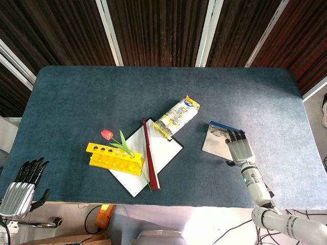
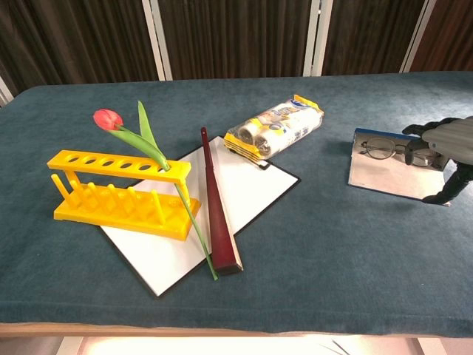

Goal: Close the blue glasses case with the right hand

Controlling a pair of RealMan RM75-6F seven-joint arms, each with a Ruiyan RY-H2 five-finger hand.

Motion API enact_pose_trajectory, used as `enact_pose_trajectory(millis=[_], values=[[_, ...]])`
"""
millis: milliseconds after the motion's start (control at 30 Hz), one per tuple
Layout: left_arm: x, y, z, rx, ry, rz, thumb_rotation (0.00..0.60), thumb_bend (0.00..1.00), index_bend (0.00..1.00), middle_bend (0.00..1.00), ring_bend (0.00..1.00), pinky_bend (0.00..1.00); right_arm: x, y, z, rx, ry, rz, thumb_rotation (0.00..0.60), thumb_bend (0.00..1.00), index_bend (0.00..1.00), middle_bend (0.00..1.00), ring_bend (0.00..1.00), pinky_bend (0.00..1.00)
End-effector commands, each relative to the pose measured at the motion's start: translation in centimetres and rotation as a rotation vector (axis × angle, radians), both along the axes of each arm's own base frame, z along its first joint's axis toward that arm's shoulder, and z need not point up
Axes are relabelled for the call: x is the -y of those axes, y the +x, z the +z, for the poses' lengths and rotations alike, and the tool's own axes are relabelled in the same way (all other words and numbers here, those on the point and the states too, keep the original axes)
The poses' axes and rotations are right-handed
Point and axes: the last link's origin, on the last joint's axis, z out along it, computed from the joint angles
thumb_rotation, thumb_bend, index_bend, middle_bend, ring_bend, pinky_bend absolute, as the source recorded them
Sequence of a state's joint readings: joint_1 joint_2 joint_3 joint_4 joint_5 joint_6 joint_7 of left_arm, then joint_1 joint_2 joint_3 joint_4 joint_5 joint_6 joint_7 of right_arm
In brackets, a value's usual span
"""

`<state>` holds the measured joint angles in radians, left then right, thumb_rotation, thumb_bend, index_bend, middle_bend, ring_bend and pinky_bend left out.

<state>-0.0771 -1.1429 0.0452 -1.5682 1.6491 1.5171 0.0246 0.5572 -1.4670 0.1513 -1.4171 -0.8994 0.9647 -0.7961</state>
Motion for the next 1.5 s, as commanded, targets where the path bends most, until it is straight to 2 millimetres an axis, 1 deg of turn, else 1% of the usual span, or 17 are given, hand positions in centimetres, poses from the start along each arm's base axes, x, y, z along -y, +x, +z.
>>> enact_pose_trajectory(millis=[33, 200, 667, 967, 1233, 1300, 1500], values=[[-0.1, 0.0, 0.0, 0.002, -0.001, -0.003, 0.600, 0.37, 0.00, 0.00, 0.00, 0.04, 0.1, -0.1, 0.1, -0.005, -0.003, -0.004, 0.600, 0.34, 0.42, 0.00, 0.00, 0.00], [-0.3, 0.1, -0.1, 0.002, -0.010, -0.007, 0.600, 0.37, 0.00, 0.00, 0.00, 0.04, 0.1, 0.0, 0.0, -0.020, 0.001, -0.003, 0.600, 0.34, 0.43, 0.00, 0.00, 0.00], [0.0, 0.0, 0.1, 0.002, -0.001, -0.010, 0.600, 0.37, 0.00, 0.00, 0.00, 0.04, 0.1, 0.4, -1.7, -0.096, 0.020, 0.012, 0.600, 0.34, 0.47, 0.00, 0.00, 0.01], [0.1, 0.0, 0.2, 0.003, 0.005, -0.009, 0.600, 0.37, 0.00, 0.00, 0.00, 0.04, 0.2, 0.1, -2.3, -0.111, 0.032, -0.001, 0.600, 0.34, 0.48, 0.00, 0.00, 0.01], [0.1, 0.0, 0.2, 0.002, 0.005, -0.007, 0.600, 0.37, 0.00, 0.00, 0.00, 0.04, 0.2, -0.6, -2.3, -0.121, 0.029, -0.014, 0.600, 0.35, 0.52, 0.00, 0.00, 0.02], [0.1, 0.0, 0.2, 0.002, 0.005, -0.007, 0.600, 0.37, 0.00, 0.00, 0.00, 0.04, 0.2, -0.7, -2.4, -0.128, 0.031, -0.015, 0.600, 0.37, 0.53, 0.00, 0.00, 0.02], [0.0, 0.0, 0.1, 0.001, 0.005, -0.007, 0.600, 0.37, 0.00, 0.00, 0.00, 0.04, 0.4, -0.7, -2.3, -0.118, 0.022, -0.016, 0.600, 0.48, 0.55, 0.00, 0.00, 0.03]])
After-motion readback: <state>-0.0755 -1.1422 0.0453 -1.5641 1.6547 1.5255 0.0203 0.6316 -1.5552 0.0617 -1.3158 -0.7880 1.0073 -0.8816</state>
